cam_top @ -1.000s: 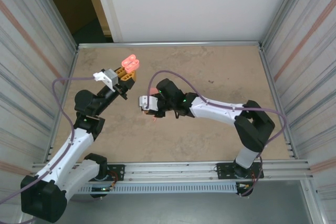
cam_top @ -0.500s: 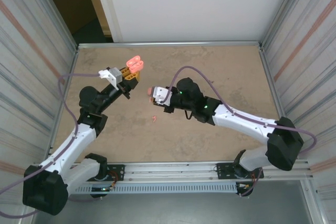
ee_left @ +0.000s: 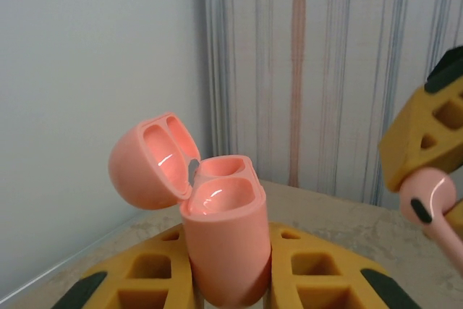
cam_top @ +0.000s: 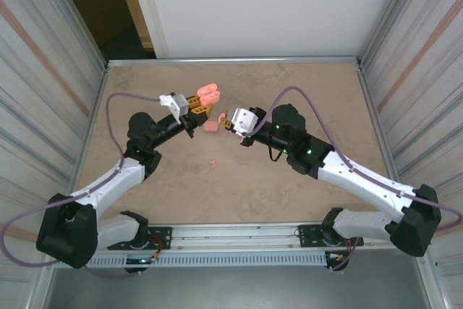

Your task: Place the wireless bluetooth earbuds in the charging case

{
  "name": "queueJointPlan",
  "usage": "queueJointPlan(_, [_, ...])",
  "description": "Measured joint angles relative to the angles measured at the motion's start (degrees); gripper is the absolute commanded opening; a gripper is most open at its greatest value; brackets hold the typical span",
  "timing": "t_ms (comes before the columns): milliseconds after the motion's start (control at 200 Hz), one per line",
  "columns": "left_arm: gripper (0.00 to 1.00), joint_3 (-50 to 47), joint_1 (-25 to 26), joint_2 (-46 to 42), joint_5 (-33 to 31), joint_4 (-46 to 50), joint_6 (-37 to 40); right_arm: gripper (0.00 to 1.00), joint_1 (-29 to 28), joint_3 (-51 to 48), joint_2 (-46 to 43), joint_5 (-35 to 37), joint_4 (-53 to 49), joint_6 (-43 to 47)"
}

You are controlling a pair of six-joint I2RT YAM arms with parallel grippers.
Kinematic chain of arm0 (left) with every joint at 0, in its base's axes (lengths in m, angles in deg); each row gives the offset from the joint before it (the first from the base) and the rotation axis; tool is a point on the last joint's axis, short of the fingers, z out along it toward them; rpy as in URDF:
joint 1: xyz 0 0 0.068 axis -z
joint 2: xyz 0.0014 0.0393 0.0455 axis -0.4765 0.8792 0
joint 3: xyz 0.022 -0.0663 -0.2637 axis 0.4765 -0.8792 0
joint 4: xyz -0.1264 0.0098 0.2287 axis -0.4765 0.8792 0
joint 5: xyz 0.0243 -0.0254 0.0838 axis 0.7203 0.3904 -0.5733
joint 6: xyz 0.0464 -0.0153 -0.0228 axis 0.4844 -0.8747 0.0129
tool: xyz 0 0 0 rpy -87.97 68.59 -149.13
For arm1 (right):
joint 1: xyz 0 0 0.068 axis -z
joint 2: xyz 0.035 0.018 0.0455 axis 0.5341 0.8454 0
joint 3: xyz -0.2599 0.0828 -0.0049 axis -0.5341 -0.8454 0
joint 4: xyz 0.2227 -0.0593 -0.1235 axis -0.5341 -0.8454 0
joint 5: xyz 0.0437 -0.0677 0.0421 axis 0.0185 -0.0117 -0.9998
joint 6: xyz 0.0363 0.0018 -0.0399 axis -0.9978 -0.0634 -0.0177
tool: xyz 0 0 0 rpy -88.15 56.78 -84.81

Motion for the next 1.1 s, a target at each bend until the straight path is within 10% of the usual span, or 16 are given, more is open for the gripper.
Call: queueJointPlan(1102, [0.00, 4.5, 3.4, 6.3, 2.9, -1.1, 2.3, 0.17, -0.3, 12.0, 8.0, 11.5, -3.2, 16.1])
